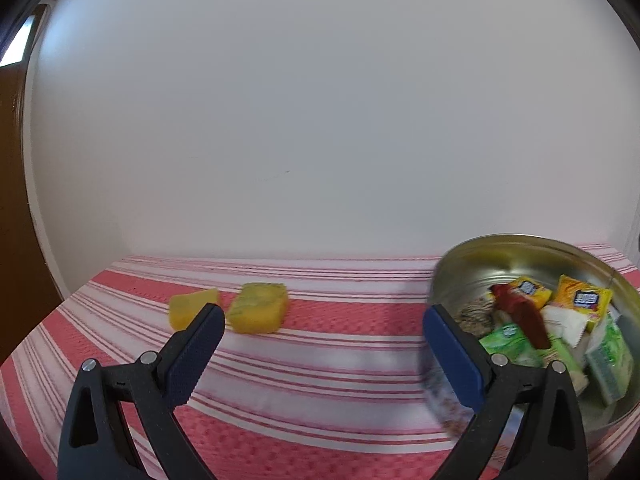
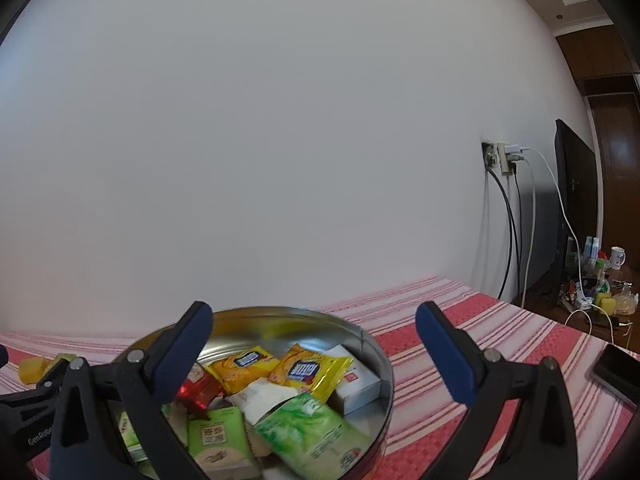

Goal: Organize objects
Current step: 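Withdraw both open grippers from the tin toward the two yellow sponges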

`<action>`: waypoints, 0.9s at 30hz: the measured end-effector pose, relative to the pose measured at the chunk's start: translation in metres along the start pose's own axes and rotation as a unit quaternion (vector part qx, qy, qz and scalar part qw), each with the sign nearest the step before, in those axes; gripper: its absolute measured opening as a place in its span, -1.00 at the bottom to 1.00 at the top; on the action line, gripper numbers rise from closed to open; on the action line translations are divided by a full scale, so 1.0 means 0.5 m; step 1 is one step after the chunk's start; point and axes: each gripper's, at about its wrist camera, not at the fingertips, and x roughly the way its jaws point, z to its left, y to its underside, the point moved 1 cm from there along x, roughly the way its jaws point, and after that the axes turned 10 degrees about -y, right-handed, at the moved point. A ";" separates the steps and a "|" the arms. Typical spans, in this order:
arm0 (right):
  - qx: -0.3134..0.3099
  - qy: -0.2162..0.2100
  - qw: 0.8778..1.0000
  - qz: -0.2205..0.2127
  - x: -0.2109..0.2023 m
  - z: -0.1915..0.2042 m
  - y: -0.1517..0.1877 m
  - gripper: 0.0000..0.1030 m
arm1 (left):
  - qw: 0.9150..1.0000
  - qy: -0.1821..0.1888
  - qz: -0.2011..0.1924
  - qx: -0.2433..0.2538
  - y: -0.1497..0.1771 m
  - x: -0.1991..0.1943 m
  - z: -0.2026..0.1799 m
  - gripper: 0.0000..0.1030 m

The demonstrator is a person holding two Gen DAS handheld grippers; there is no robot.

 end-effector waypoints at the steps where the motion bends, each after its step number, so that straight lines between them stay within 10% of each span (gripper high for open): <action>1: -0.001 0.001 1.000 0.001 -0.002 0.008 0.002 1.00 | 1.000 -0.002 0.000 0.001 0.001 0.002 0.006 0.96; 27: -0.010 -0.079 0.996 0.043 0.013 0.293 0.050 1.00 | 0.999 -0.039 0.025 -0.027 0.010 0.124 0.218 0.96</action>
